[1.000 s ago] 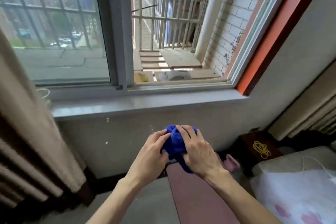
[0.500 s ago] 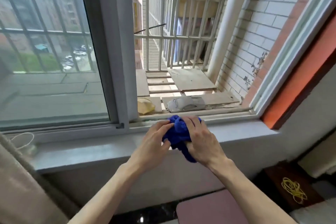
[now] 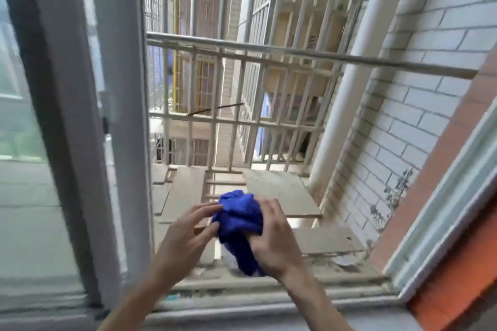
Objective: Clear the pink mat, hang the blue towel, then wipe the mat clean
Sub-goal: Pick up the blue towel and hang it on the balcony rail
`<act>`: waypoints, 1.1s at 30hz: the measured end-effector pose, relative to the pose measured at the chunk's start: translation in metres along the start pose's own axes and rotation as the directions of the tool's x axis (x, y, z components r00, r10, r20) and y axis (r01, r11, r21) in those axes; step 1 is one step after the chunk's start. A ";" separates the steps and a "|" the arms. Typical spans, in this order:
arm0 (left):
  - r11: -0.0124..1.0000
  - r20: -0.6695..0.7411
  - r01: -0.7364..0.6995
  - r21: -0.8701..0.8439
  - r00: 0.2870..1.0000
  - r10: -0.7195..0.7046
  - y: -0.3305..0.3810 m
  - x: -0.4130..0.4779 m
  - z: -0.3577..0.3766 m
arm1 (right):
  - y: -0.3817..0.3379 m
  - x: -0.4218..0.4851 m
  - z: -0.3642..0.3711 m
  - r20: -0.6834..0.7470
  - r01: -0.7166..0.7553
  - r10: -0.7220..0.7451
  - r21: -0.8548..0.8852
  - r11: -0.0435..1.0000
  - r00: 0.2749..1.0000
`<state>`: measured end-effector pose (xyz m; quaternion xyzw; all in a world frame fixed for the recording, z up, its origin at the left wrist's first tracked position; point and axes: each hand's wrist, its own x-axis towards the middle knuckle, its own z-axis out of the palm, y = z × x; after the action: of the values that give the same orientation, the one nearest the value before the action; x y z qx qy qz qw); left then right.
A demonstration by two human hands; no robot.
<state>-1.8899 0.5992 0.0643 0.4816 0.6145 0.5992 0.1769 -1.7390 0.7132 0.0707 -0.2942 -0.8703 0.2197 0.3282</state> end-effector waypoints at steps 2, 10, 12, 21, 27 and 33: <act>1.000 -0.005 0.009 -0.020 1.000 -0.009 0.000 0.027 0.000 | 0.002 0.026 -0.007 -0.026 -0.001 0.002 0.027 1.000 1.000; 0.959 0.025 0.073 -0.274 0.997 -0.069 0.027 0.123 0.018 | 0.001 0.110 -0.016 -0.183 -0.207 0.250 0.227 0.952 0.951; 0.949 0.027 0.118 -0.291 0.993 -0.115 0.034 0.140 0.024 | 0.004 0.124 -0.012 -0.218 -0.240 0.312 0.304 0.922 0.925; 0.955 -0.112 0.094 -0.281 0.985 -0.130 0.019 0.189 0.031 | 0.024 0.155 0.001 0.027 -0.282 0.574 0.889 0.360 0.818; 0.918 -0.344 -0.029 -0.396 0.931 -0.119 0.024 0.217 0.016 | 0.057 0.185 -0.006 -0.024 -0.362 0.640 0.808 0.464 0.768; 0.886 -0.515 -0.066 -0.460 0.832 -0.205 0.038 0.255 0.005 | 0.054 0.243 -0.066 -0.196 -0.300 0.612 0.734 0.610 0.766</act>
<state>-1.9918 0.8002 0.1894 0.2098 0.4973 0.8327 0.1237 -1.8213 0.9245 0.1920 -0.4156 -0.5296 0.5219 0.5239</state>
